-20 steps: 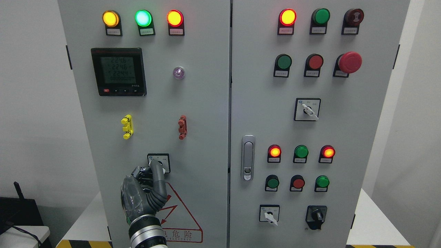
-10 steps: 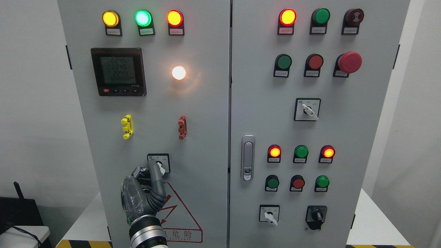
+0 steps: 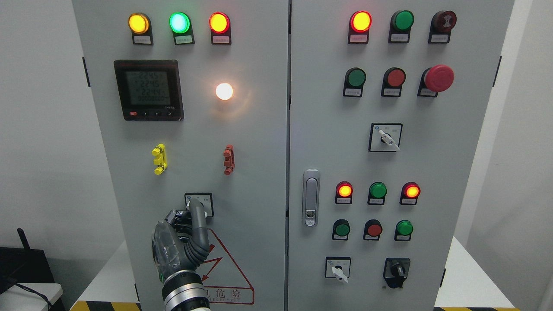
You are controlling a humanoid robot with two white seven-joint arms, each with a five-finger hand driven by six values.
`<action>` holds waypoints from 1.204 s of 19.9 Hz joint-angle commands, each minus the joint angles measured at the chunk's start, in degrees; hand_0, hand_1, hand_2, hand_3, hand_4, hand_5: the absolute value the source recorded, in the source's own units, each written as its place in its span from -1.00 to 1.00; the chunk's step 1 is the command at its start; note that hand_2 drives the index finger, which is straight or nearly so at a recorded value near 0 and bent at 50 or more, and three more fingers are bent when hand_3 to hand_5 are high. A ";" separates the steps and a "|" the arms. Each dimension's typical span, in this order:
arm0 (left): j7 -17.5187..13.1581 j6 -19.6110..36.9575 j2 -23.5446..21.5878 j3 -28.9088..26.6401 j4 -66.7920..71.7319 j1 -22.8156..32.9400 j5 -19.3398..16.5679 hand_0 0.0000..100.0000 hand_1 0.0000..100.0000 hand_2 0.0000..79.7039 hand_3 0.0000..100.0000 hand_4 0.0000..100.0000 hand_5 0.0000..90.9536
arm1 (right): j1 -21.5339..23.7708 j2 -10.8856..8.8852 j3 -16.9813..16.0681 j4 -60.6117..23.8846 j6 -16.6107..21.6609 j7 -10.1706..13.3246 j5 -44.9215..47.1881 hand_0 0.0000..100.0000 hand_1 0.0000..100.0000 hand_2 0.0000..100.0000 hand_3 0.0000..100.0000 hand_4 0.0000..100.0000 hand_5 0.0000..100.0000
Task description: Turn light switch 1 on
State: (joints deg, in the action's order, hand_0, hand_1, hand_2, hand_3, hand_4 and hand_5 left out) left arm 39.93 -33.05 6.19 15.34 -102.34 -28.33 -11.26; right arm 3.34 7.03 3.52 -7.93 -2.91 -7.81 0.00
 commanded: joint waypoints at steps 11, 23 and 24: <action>-0.29 1.76 0.13 -0.57 -2.60 4.24 -0.08 -0.59 -0.49 0.56 0.49 0.56 0.48 | 0.00 0.00 0.00 0.02 0.01 -0.01 0.97 -0.76 -0.22 -1.00 -1.00 -1.00 -1.00; -15.91 37.48 -3.38 -18.65 -0.77 26.10 -0.08 -0.83 -0.32 0.60 0.60 0.56 0.24 | 0.00 0.00 0.00 -0.06 0.01 -0.01 1.06 -0.76 -0.22 -1.00 -1.00 -1.00 -1.00; -18.28 42.32 -3.82 -22.34 1.07 28.57 -0.08 -0.84 -0.32 0.55 0.59 0.53 0.18 | 0.00 0.00 0.00 0.02 0.01 -0.01 1.06 -0.76 -0.22 -1.00 -1.00 -1.00 -1.00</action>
State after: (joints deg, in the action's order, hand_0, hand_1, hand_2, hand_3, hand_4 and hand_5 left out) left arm 27.94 -3.10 5.13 9.13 -104.93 -11.68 -11.38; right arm 3.34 7.03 3.51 -7.95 -2.91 -7.94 0.00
